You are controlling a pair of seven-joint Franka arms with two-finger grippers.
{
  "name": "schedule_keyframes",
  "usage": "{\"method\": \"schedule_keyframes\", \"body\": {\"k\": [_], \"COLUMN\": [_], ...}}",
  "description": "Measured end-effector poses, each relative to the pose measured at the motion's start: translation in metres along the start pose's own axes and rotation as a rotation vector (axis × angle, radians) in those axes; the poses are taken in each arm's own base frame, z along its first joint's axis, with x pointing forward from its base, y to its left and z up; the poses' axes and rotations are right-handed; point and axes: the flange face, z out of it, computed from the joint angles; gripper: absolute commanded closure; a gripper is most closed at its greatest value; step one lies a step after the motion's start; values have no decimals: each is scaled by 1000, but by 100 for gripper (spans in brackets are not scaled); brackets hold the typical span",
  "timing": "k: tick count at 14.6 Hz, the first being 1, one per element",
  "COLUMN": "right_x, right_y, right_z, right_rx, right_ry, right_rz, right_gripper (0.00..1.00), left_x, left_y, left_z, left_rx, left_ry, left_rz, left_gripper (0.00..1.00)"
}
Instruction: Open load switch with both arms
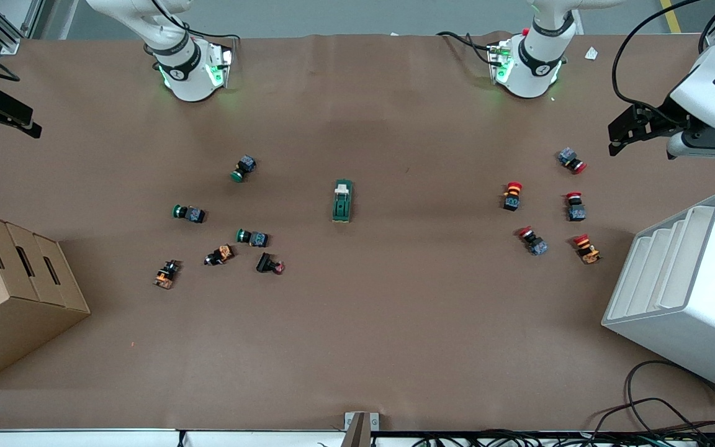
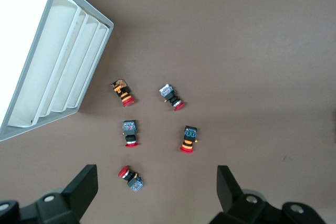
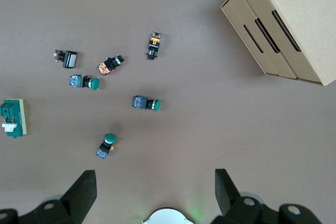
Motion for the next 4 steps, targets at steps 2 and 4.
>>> {"method": "schedule_keyframes", "body": {"k": [2, 4], "right_x": [0, 0], "right_y": [0, 0], "right_z": [0, 0], "right_rx": [0, 0], "right_ry": [2, 4], "right_rz": [0, 0], "right_gripper": [0, 0], "left_x": [0, 0], "left_y": [0, 0], "left_z": [-4, -7], "left_rx": [0, 0], "left_ry": [8, 8], "left_rz": [0, 0], "left_gripper": [0, 0]}}
